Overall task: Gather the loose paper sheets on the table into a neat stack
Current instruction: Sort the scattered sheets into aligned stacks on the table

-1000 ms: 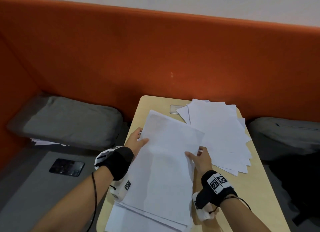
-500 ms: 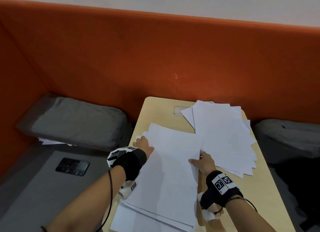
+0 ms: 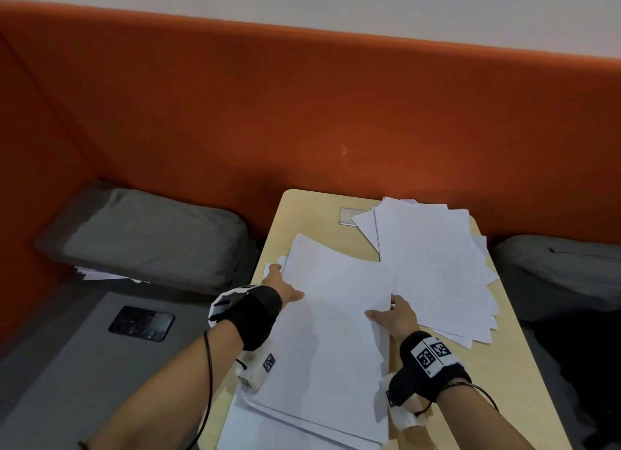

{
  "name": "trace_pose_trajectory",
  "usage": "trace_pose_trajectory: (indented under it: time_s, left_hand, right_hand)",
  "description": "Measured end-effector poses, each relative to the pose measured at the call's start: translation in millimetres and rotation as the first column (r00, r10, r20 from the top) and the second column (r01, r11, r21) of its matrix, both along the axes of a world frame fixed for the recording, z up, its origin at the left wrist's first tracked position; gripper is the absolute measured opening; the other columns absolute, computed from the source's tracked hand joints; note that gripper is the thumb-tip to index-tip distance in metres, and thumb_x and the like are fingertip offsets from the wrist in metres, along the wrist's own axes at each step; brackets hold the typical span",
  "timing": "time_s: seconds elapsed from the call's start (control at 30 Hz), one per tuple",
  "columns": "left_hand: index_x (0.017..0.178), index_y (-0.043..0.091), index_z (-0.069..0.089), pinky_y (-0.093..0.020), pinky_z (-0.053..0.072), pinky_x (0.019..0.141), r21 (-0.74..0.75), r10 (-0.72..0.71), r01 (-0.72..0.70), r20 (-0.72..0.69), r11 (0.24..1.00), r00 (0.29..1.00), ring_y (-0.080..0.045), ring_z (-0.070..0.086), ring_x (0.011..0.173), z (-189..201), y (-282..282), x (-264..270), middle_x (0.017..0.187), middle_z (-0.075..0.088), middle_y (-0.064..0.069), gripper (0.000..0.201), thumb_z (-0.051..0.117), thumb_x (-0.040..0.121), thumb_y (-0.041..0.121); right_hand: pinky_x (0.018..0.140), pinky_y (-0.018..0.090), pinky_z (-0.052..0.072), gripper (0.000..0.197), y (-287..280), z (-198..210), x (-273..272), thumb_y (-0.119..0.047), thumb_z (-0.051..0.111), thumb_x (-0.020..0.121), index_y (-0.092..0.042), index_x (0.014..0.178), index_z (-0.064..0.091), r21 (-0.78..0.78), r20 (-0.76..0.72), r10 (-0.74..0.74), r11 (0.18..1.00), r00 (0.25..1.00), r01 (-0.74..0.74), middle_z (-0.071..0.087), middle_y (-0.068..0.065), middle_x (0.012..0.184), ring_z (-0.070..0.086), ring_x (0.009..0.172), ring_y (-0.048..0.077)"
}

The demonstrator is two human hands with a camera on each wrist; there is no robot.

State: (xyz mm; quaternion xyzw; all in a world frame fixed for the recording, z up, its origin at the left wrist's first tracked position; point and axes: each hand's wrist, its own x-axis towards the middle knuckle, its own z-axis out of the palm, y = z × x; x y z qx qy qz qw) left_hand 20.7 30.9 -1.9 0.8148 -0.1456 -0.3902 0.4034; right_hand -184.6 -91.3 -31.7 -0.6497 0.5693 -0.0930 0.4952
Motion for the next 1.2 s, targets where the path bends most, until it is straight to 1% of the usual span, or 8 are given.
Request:
trace_pose_trajectory:
  time_s: [0.13,0.3,0.4,0.5,0.6,0.77,1.03,1.2]
  left_hand:
    - [0.102,0.001,0.054,-0.04,0.049,0.087,-0.298,0.008,-0.039,-0.104,0.954,0.995,-0.033,0.06,0.097,23,2,-4,0.114,0.061,-0.021,0.028,0.061,0.079,-0.014]
    - [0.111,0.003,0.057,-0.026,0.056,0.063,-0.612,-0.109,0.085,-0.003,0.786,0.994,-0.011,0.068,0.07,90,-1,8,0.088,0.069,-0.002,0.035,0.059,0.08,-0.014]
    - [0.104,0.013,0.056,-0.021,0.056,0.067,-0.724,-0.117,0.13,0.068,0.677,0.991,-0.004,0.068,0.073,127,-3,11,0.08,0.073,0.011,0.038,0.057,0.079,-0.015]
    - [0.099,0.02,0.055,-0.022,0.055,0.074,-0.796,-0.029,0.139,0.151,0.589,0.988,-0.001,0.066,0.076,160,-5,12,0.081,0.072,0.014,0.038,0.056,0.081,-0.014]
    - [0.102,0.025,0.053,-0.025,0.053,0.085,-0.84,0.025,0.169,0.212,0.516,0.977,0.0,0.064,0.085,178,-4,11,0.094,0.067,0.011,0.032,0.058,0.086,-0.003]
    - [0.098,0.024,0.046,-0.018,0.052,0.073,-0.848,0.091,0.134,0.21,0.513,0.974,0.006,0.063,0.076,163,1,3,0.094,0.06,0.004,0.036,0.06,0.084,-0.006]
    - [0.089,0.025,0.052,-0.023,0.055,0.07,-0.838,0.197,0.087,0.225,0.539,0.954,0.004,0.062,0.071,160,-1,-6,0.086,0.061,0.005,0.025,0.064,0.084,0.004]
    - [0.089,0.027,0.05,-0.027,0.051,0.068,-0.86,0.232,0.169,0.311,0.482,0.922,-0.007,0.058,0.075,167,-1,2,0.086,0.057,0.002,0.016,0.064,0.082,0.03]
  right_hand:
    - [0.08,0.029,0.044,0.042,-7,2,-1,-0.024,0.076,0.077,-0.005,0.111,0.061,-0.009,0.049,0.066,0.998,0.997,-0.065,0.065,0.009,0.111,0.06,0.099,0.025]
    - [0.076,0.026,0.052,0.048,-7,56,-1,-0.033,0.073,0.078,-0.009,0.11,0.048,0.094,0.452,-0.065,0.995,0.89,0.025,0.059,-0.002,0.097,0.059,0.09,0.017]
    - [0.077,0.026,0.053,0.071,-5,102,4,-0.049,0.084,0.057,-0.01,0.112,0.059,0.045,0.592,-0.009,0.999,0.806,-0.022,0.07,0.003,0.106,0.068,0.096,0.018]
    - [0.067,0.008,0.048,0.028,-2,151,10,-0.018,0.072,0.08,-0.015,0.104,0.058,-0.124,0.656,0.03,0.99,0.754,0.068,0.066,-0.003,0.094,0.065,0.074,-0.008]
    - [0.06,0.005,0.044,0.027,1,186,11,-0.013,0.073,0.08,-0.009,0.102,0.058,-0.223,0.694,0.098,0.971,0.713,0.083,0.063,-0.015,0.074,0.058,0.054,-0.016]
    - [0.07,0.023,0.054,0.03,7,178,9,-0.013,0.081,0.067,-0.018,0.092,0.065,-0.23,0.703,0.145,0.973,0.696,0.03,0.071,-0.008,0.086,0.068,0.075,0.002]
    - [0.055,0.016,0.052,0.016,10,175,17,-0.002,0.068,0.08,-0.018,0.08,0.064,-0.211,0.744,0.107,0.974,0.66,0.079,0.07,-0.014,0.065,0.066,0.06,0.0]
    - [0.062,0.018,0.052,0.018,1,188,15,-0.012,0.077,0.073,-0.02,0.086,0.067,-0.288,0.784,0.193,0.955,0.591,0.07,0.072,-0.011,0.075,0.067,0.07,0.004]
